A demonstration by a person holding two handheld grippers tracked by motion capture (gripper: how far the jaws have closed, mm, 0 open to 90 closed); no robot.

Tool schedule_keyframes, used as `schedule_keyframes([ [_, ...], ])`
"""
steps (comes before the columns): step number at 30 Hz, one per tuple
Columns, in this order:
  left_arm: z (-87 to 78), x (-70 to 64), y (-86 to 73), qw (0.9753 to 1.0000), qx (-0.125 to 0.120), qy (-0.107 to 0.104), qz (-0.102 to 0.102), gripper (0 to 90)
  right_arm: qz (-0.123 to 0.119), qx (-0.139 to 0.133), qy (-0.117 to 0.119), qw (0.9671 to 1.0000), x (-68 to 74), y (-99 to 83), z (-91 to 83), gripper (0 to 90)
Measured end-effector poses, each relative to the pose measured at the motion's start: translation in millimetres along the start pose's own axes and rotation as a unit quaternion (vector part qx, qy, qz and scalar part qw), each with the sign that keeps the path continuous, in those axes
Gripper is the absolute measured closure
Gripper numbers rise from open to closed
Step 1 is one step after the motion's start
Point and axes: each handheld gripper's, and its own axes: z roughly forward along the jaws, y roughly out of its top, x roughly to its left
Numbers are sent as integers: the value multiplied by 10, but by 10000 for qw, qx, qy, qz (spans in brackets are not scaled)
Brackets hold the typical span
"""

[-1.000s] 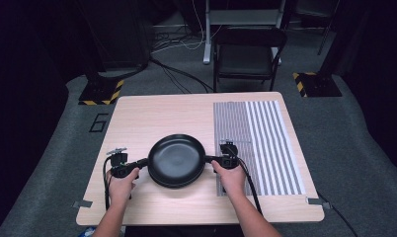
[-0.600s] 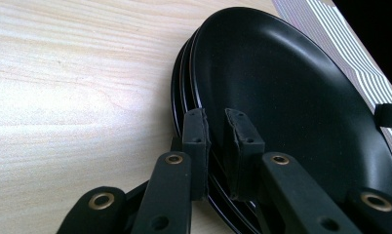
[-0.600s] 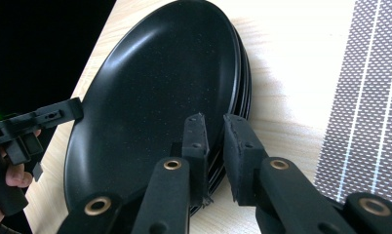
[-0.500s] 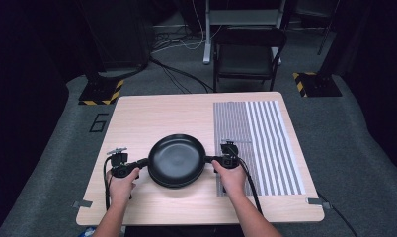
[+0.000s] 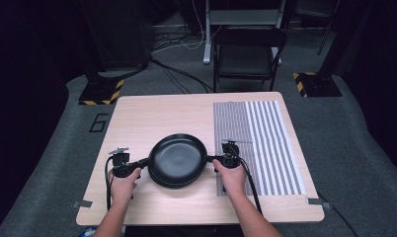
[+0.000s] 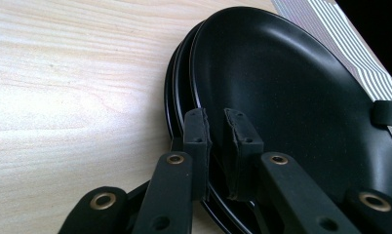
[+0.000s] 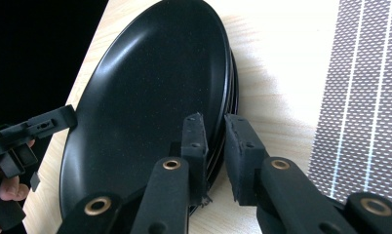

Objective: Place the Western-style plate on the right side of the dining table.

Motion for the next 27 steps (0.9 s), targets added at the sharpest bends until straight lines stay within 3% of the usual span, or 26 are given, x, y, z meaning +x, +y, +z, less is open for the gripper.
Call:
schedule_keyframes([
  [18,51,-35,-4,9999,0,-91,-76,812,89,-201,-2,9998,-53,178,-1,822],
  [21,48,-37,-11,9999,-29,-94,-101,814,68,-200,2,9998,-61,180,5,820],
  [25,38,-29,-15,9999,-39,-117,-41,827,216,-186,166,9995,-78,123,4,760],
  [27,40,-38,-17,9999,-59,-119,-73,831,96,-194,116,9997,-65,61,-4,758],
])
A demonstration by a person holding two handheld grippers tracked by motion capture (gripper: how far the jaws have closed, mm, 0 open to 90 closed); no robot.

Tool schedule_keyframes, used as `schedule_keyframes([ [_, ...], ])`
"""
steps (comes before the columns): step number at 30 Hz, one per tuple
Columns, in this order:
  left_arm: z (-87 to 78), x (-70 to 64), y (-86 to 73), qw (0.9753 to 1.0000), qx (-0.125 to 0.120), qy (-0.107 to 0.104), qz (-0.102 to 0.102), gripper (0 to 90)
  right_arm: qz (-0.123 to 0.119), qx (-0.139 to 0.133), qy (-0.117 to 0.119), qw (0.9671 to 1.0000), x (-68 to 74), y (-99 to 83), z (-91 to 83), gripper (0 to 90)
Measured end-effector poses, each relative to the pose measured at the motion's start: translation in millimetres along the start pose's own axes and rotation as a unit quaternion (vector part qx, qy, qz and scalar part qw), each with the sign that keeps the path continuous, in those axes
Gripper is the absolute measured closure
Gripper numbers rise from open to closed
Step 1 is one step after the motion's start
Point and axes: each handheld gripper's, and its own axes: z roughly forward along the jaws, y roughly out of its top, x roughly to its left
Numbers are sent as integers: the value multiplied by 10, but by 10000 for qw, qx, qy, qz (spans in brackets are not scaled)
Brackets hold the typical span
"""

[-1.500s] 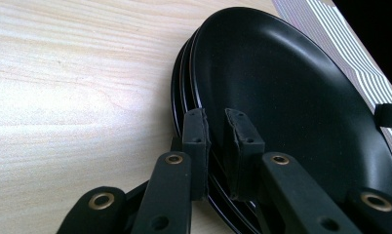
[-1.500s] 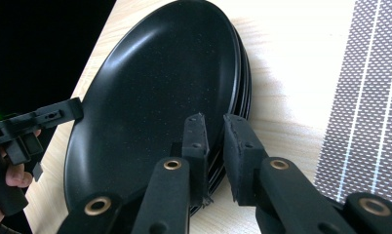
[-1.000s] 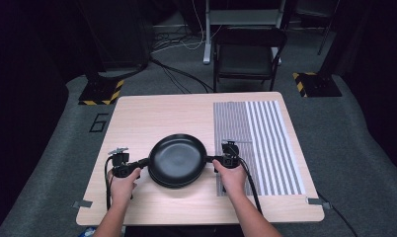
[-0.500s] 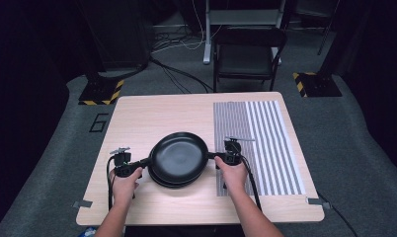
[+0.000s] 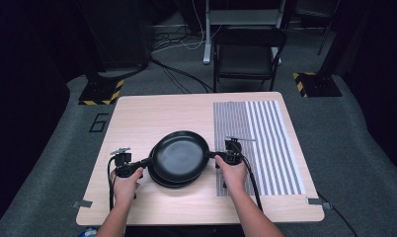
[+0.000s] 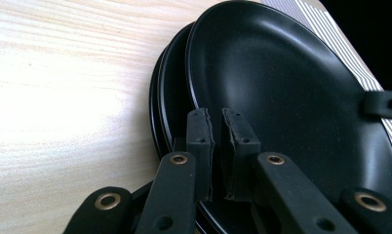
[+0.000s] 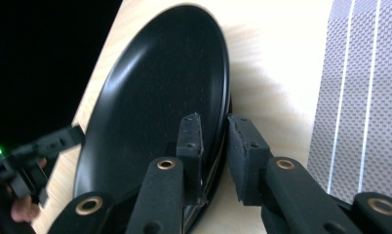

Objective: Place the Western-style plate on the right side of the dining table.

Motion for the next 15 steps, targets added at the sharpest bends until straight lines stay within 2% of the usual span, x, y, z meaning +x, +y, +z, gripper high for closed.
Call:
schedule_keyframes([
  [2,0,0,-2,10000,7,-2,39,832,-78,-12,-31,10000,28,-93,-38,751],
  [5,7,-14,-6,10000,-11,17,30,830,19,-19,23,10000,35,-159,-80,745],
  [10,11,-8,-7,10000,12,-7,-5,817,10,-10,28,10000,35,-176,-76,743],
  [15,41,1,-50,9998,30,-47,-191,778,83,-22,74,9999,16,-174,-63,748],
])
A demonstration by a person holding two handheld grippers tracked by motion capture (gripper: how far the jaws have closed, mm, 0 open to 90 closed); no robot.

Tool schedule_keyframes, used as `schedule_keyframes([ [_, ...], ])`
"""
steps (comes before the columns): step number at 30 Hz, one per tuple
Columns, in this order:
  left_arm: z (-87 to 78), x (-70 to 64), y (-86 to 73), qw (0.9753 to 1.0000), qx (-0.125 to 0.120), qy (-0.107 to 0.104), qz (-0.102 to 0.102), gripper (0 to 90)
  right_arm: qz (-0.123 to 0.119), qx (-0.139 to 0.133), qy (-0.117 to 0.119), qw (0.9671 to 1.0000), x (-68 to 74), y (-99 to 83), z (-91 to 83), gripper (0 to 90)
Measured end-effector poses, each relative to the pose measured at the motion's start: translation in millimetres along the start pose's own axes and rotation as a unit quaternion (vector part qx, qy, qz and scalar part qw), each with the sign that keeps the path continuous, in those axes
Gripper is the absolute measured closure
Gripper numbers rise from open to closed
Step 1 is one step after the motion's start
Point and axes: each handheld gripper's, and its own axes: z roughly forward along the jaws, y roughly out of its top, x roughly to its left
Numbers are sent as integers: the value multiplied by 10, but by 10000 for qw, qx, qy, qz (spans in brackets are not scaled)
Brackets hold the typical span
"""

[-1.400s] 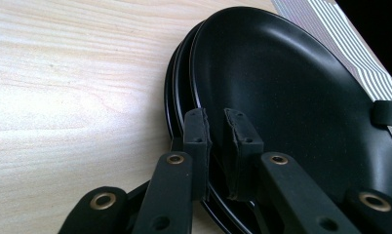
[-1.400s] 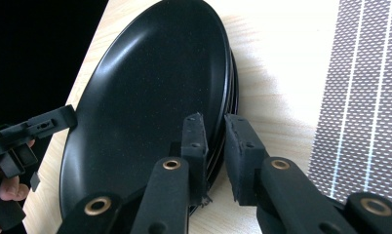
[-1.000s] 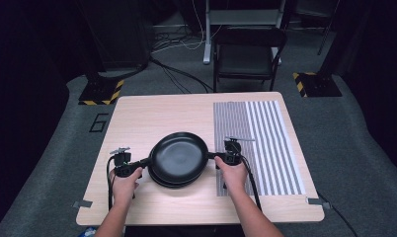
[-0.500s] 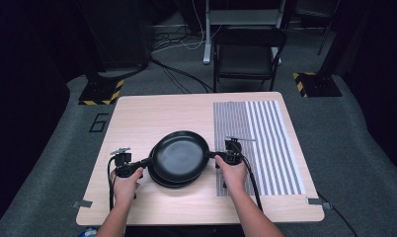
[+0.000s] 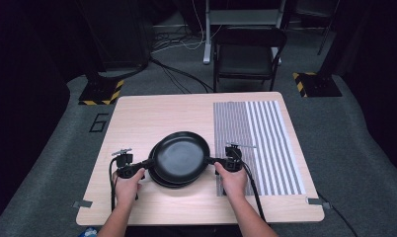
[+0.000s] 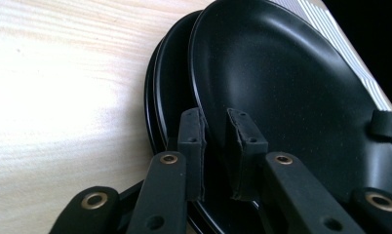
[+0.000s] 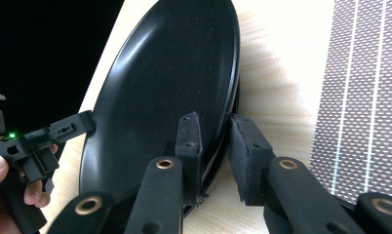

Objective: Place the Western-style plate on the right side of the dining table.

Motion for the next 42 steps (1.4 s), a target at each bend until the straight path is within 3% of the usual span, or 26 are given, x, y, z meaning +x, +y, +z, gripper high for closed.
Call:
schedule_keyframes([
  [5,3,-13,-15,10000,-47,47,-50,779,25,-14,32,10000,-9,-2,2,749],
  [12,43,-53,-99,9990,-297,148,-310,775,87,-61,-36,9999,14,-31,28,743],
  [20,77,-103,-144,9982,-460,235,-307,770,103,-48,-119,9999,34,-45,91,744],
  [24,124,-104,-156,9985,-368,143,-379,739,150,-84,-79,9998,27,-50,76,750],
  [25,168,-126,-179,9979,-376,97,-520,734,188,-119,-48,9997,17,-52,70,749],
  [26,168,-126,-179,9979,-376,97,-520,734,208,-123,-57,9997,12,-53,66,749],
  [34,176,-152,-231,9959,-547,106,-711,742,295,-207,-21,9993,9,-76,74,757],
  [42,176,-116,-220,9961,-550,16,-689,747,330,-309,-40,9990,6,-87,95,761],
])
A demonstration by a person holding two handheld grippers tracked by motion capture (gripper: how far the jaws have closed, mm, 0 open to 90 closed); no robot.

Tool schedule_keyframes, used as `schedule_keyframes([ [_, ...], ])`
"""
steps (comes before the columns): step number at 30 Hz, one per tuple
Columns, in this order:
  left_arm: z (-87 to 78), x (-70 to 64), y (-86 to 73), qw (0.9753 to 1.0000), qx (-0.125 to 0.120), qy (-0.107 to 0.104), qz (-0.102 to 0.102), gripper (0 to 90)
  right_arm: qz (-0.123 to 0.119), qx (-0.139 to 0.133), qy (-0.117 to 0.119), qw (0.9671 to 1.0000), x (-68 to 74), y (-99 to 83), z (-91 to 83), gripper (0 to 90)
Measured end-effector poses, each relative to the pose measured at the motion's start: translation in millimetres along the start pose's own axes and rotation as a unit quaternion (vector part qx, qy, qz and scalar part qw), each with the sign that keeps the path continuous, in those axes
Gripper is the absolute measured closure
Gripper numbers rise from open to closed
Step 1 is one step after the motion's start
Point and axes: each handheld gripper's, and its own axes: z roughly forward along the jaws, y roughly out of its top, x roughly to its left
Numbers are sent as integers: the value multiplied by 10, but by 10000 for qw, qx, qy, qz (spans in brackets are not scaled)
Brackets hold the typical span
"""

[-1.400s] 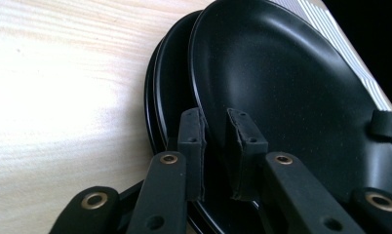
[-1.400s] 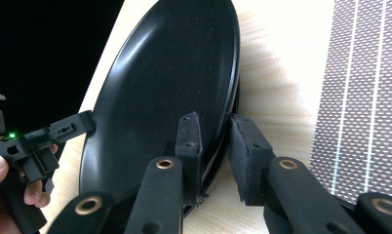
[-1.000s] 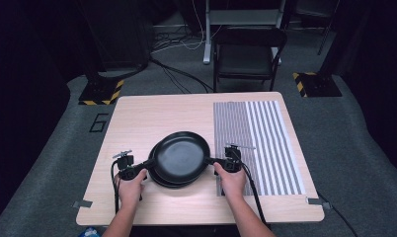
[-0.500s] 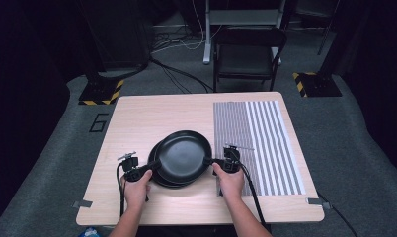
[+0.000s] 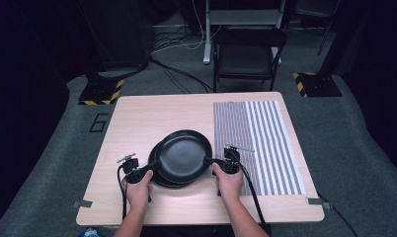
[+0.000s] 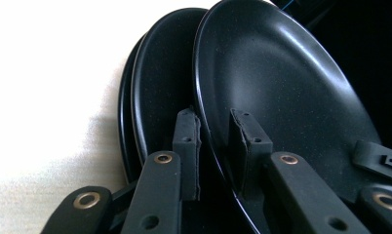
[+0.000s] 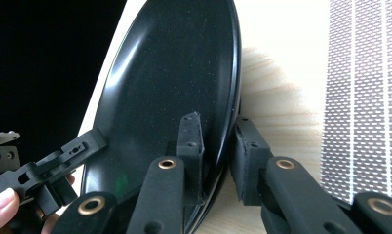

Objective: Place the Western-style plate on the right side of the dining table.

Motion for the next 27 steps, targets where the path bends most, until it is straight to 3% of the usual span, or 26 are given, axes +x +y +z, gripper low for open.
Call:
schedule_keyframes([
  [4,-6,15,-10,10000,-56,-29,22,745,-80,-48,-94,9999,24,-12,16,752],
  [6,-6,11,-22,9999,-116,-35,-61,746,-111,-88,-137,9998,32,-19,25,749],
  [13,-12,9,-45,9998,-196,-22,-83,749,-116,-133,-127,9998,29,-23,34,747],
  [17,-18,3,-74,9995,-297,13,-56,754,-311,-245,-232,9989,64,-47,33,738],
  [18,-23,-3,-87,9993,-334,1,-152,755,-350,-287,-269,9986,75,-62,34,735],
  [27,-32,-34,-142,9988,-475,20,-124,754,-193,-399,-267,9987,80,-81,24,742],
])
